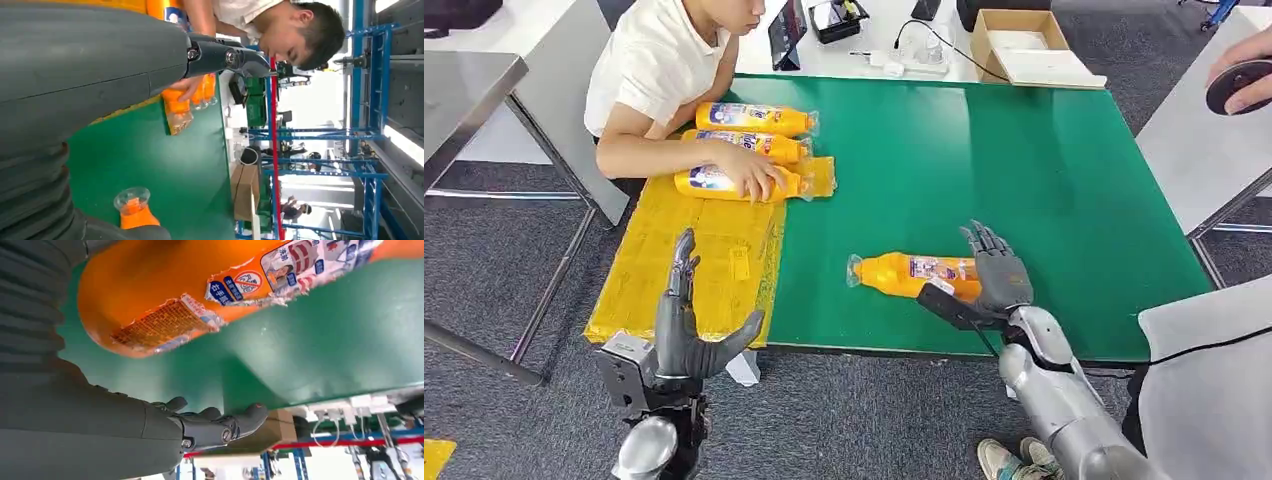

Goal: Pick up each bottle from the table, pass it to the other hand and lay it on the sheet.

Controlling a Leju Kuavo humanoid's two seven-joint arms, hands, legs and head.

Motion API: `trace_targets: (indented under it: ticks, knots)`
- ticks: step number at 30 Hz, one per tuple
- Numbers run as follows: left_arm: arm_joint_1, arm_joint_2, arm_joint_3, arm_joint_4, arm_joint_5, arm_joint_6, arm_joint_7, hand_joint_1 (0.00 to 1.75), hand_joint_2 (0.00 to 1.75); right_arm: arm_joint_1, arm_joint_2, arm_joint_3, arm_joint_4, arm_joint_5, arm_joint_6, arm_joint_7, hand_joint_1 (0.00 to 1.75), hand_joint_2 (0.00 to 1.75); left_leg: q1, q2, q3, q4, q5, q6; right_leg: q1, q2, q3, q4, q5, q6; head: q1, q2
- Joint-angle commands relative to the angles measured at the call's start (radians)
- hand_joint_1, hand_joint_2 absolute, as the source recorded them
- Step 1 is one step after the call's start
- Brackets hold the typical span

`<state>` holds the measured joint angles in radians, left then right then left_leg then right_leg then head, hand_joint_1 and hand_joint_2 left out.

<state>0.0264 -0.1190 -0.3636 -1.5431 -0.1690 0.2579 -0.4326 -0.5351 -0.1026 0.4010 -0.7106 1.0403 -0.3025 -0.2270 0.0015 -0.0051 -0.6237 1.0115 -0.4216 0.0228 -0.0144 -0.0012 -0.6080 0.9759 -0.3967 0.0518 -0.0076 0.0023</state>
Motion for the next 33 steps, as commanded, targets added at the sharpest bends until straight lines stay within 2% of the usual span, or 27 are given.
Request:
trace_targets:
  ticks: [1,2,8,13,14,15,24,27,30,33]
  knots:
    - [-0.042,0.013,-0.033,0.083,0.011,-0.012,0.008,0.0,1.75,-0.124,0.051,0.086,0.241,0.019,0.157,0.136,0.0,1.75,0.0,0.003,0.011,0.0,-0.005,-0.002,0.001,0.003,0.009,0.0,-0.004,-0.003,0.0,0.0]
    - [-0.044,0.013,-0.034,0.087,0.011,-0.012,0.008,0.0,1.75,-0.133,0.057,0.089,0.264,0.019,0.198,0.18,0.0,1.75,0.0,0.002,0.004,-0.001,-0.001,-0.001,0.0,0.002,0.004,0.0,-0.001,-0.002,0.0,0.0]
    - [-0.076,0.001,-0.03,0.129,0.003,-0.01,0.013,0.0,1.75,-0.187,0.084,0.13,0.354,0.046,0.358,0.325,0.0,1.75,0.001,0.001,0.005,-0.001,-0.001,-0.001,0.001,0.0,0.004,-0.001,-0.001,-0.002,0.0,0.0]
    - [-0.086,-0.004,-0.039,0.152,0.0,-0.021,0.016,0.0,1.75,-0.193,0.076,0.139,0.358,0.032,0.416,0.334,0.0,1.75,0.001,-0.001,0.011,-0.002,-0.001,-0.002,0.001,-0.002,0.011,-0.002,-0.002,-0.003,0.0,0.0]
    - [-0.085,-0.003,-0.039,0.152,-0.001,-0.021,0.016,0.0,1.75,-0.193,0.072,0.136,0.355,0.026,0.417,0.325,0.99,1.75,0.001,-0.001,0.014,-0.002,-0.002,-0.002,0.001,-0.002,0.013,-0.002,-0.003,-0.004,0.0,0.0]
    - [-0.084,-0.002,-0.039,0.151,-0.001,-0.021,0.016,0.0,1.75,-0.192,0.07,0.135,0.352,0.023,0.413,0.322,1.75,1.75,0.001,-0.002,0.013,-0.002,-0.001,-0.001,0.001,-0.002,0.013,-0.002,-0.002,-0.003,0.0,0.0]
    - [-0.083,0.0,-0.039,0.145,-0.001,-0.022,0.016,0.0,1.75,-0.194,0.071,0.134,0.349,0.017,0.412,0.315,1.75,1.75,0.001,-0.001,0.015,-0.002,-0.001,-0.002,0.001,-0.001,0.014,-0.002,-0.002,-0.003,0.0,0.0]
    - [-0.087,0.003,-0.043,0.146,-0.002,-0.026,0.016,0.0,1.75,-0.197,0.075,0.113,0.343,-0.028,0.42,0.258,1.75,1.75,0.001,-0.001,0.013,-0.001,-0.001,-0.001,0.001,-0.001,0.013,-0.002,-0.001,-0.002,0.0,0.0]
    - [-0.094,0.01,-0.052,0.149,0.016,-0.041,0.007,0.0,1.75,-0.18,0.068,0.042,0.322,-0.153,0.452,0.097,1.75,1.75,0.001,-0.002,0.015,-0.002,-0.001,-0.002,0.001,-0.002,0.015,-0.003,-0.002,-0.003,0.0,0.0]
    - [-0.095,0.012,-0.054,0.152,0.02,-0.043,0.005,0.0,1.75,-0.171,0.058,0.042,0.317,-0.165,0.453,0.072,1.75,1.75,0.001,-0.001,0.015,-0.002,-0.001,-0.001,0.001,-0.002,0.015,-0.003,-0.001,-0.002,0.0,0.0]
